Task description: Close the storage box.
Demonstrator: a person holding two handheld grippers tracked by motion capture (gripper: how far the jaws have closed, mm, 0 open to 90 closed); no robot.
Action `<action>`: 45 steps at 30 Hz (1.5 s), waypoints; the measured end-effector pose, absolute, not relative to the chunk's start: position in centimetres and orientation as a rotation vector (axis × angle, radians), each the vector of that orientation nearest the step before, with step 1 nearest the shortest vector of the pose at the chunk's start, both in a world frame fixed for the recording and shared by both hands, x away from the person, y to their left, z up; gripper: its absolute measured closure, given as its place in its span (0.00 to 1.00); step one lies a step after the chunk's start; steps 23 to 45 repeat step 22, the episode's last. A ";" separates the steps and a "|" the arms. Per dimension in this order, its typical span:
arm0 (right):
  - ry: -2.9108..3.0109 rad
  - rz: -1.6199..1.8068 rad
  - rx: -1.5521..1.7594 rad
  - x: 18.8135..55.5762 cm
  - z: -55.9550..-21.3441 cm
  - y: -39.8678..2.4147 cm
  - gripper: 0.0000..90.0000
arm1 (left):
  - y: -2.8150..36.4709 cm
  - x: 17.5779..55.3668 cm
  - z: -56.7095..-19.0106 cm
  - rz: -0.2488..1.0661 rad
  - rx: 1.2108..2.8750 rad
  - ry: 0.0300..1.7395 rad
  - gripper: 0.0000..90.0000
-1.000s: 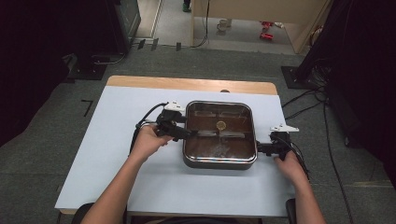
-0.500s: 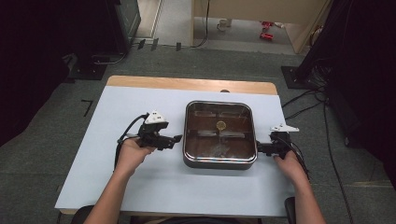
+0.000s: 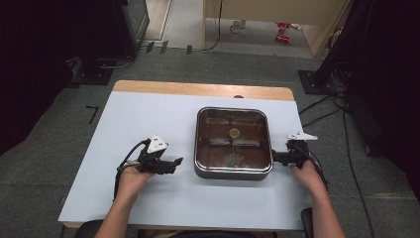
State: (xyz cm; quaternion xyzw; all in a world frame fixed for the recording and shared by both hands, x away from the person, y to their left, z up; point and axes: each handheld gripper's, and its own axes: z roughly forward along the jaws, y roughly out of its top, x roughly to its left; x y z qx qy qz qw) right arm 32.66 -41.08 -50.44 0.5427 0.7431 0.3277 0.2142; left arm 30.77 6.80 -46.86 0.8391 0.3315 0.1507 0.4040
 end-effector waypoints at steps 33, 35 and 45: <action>2.063 0.904 1.503 32.7 -50.4 -41.0 0.09 | 6.8 31.2 -49.8 0.358 2.182 0.880 0.23; 2.063 0.904 1.503 32.7 -50.4 -41.0 0.09 | 6.8 31.2 -49.8 0.358 2.182 0.880 0.23; 2.063 0.904 1.503 32.7 -50.4 -41.0 0.09 | 6.8 31.2 -49.8 0.358 2.182 0.880 0.23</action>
